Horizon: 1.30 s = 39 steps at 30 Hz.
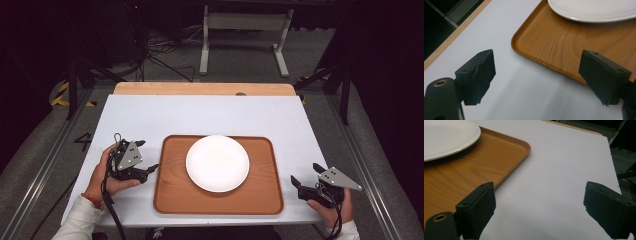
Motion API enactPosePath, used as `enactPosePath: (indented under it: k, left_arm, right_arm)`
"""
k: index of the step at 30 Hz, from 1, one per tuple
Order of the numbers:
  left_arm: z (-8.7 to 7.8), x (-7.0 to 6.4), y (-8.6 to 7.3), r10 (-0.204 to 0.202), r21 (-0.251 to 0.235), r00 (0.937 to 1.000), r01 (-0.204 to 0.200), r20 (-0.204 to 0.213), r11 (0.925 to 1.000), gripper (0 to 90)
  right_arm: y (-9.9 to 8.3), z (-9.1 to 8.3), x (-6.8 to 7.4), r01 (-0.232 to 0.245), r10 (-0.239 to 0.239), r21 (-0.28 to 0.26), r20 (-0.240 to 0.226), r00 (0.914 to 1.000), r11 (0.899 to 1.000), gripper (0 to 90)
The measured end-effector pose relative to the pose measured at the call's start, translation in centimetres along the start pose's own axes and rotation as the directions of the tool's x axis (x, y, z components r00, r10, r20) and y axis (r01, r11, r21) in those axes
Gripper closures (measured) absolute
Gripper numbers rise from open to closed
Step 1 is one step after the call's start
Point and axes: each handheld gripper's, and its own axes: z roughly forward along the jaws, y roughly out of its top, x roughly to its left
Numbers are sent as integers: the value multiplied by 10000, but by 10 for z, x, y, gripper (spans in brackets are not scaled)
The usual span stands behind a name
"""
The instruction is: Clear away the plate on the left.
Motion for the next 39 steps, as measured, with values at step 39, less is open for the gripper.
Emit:
enactPosePath:
  k: [39]
  left_arm:
    - [-41,-4,-75,-2468,-415,9684,2482,363,9678,150]
  right_arm:
    - [-2,-2,-2,114,-114,-4,14,9999,9999,113]
